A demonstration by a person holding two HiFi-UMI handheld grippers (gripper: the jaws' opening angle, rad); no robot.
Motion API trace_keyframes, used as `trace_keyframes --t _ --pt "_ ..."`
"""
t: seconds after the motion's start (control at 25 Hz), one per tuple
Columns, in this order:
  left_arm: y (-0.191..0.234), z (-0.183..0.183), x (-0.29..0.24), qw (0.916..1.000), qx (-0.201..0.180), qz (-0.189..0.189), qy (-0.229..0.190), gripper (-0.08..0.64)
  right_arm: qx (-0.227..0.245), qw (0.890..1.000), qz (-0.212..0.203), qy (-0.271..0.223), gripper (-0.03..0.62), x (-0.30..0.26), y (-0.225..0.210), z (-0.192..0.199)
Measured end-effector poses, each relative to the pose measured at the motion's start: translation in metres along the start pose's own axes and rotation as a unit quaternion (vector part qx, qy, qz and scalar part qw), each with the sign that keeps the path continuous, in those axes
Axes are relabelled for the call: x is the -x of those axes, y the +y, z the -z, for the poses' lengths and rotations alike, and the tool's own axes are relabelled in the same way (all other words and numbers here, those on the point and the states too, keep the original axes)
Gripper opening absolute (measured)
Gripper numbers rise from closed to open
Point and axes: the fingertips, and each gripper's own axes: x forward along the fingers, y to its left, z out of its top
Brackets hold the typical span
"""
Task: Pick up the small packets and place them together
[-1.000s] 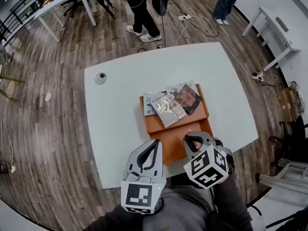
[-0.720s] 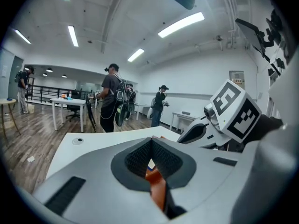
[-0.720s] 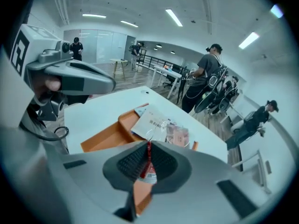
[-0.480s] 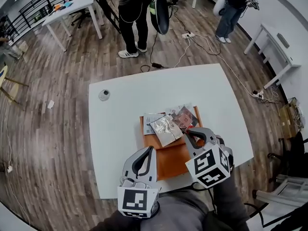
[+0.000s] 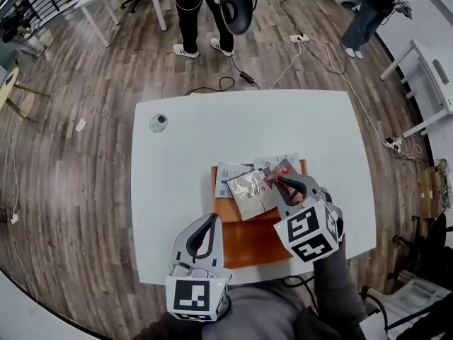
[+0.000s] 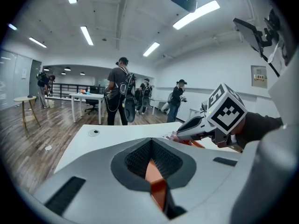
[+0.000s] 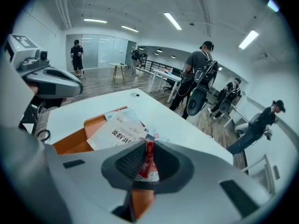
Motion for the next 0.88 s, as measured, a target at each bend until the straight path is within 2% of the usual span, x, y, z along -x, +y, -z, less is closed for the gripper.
trace_keyframes --t 0.12,0.24,0.6,0.76,0.88 --pt "0.002 0.001 0.001 1.0000 0.003 -0.007 0.004 -0.003 -0.019 0.999 -0.027 -0.016 0.110 -0.002 0.005 -0.005" --pt "0.003 0.000 0.003 0.9999 0.005 -0.010 0.008 -0.003 -0.025 0.999 -0.034 -0.026 0.124 0.001 0.007 -0.008" --pt "0.003 -0.010 0.020 0.9999 -0.012 -0.002 -0.010 -0.003 -0.042 0.996 0.026 -0.077 0.129 0.040 0.001 -0.019" --pt "-0.003 -0.019 0.032 0.9993 -0.024 0.010 -0.027 -0.003 -0.079 0.988 0.032 -0.130 0.127 0.069 0.013 -0.023" --pt "-0.008 -0.029 0.041 0.9983 -0.036 0.021 -0.040 -0.003 -0.129 0.975 0.012 -0.182 0.127 0.092 0.030 -0.031"
